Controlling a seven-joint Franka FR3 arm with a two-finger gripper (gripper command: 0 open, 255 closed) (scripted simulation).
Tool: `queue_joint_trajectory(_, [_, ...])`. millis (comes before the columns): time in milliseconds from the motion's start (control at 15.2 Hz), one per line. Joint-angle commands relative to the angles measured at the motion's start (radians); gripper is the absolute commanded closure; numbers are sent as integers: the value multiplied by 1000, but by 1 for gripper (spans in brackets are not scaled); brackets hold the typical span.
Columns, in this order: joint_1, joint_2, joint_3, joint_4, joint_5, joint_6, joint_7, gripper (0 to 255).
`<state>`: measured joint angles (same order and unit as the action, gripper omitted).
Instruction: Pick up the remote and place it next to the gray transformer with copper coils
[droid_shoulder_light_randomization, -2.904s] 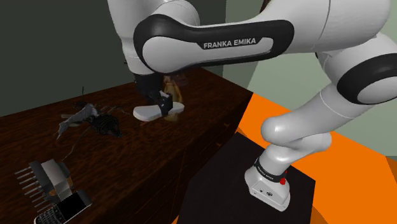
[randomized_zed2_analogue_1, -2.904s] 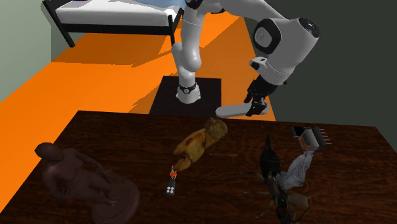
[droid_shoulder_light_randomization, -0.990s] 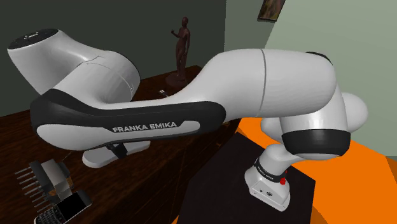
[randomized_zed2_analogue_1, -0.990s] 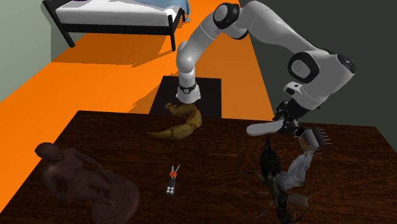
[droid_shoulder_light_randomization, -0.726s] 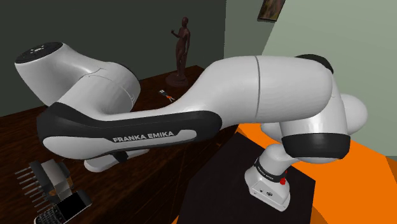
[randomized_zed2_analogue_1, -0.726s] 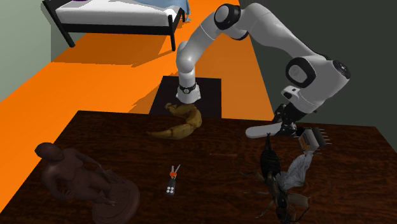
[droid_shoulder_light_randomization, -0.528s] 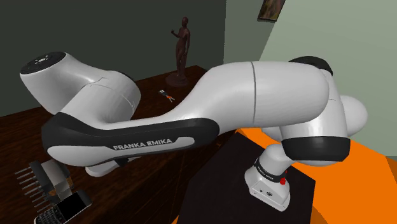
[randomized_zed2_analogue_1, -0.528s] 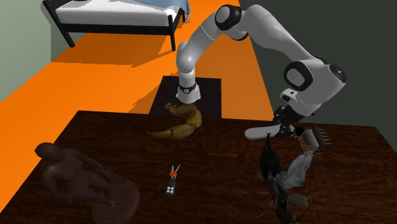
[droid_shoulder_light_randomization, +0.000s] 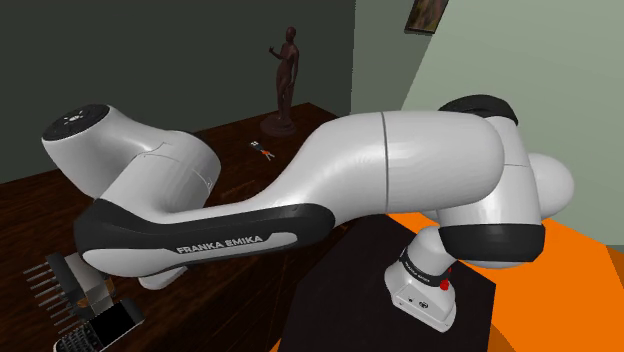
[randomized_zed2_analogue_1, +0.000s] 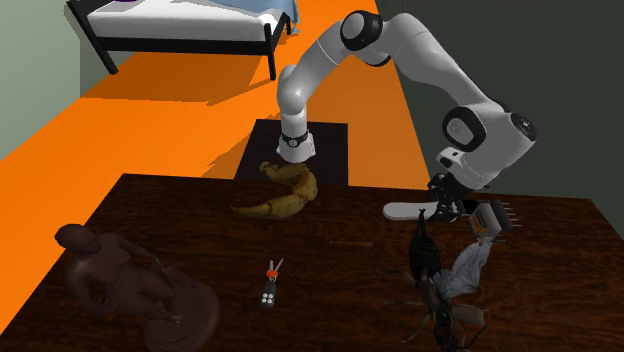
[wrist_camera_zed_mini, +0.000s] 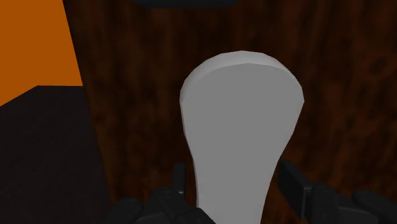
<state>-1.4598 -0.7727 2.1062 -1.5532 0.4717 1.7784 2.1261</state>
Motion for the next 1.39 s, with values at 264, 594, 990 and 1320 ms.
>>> queue_joint_trajectory(264, [-1,-1,0,-1,0,1,0,0])
queue_joint_trajectory(594, [-2,-1,0,-1,0,0,0,0])
queue_joint_trajectory(990, [-26,15,-12,120,-24,-117,22,0])
queue_joint_trajectory(1320, [-26,15,-12,121,-24,-117,22,0])
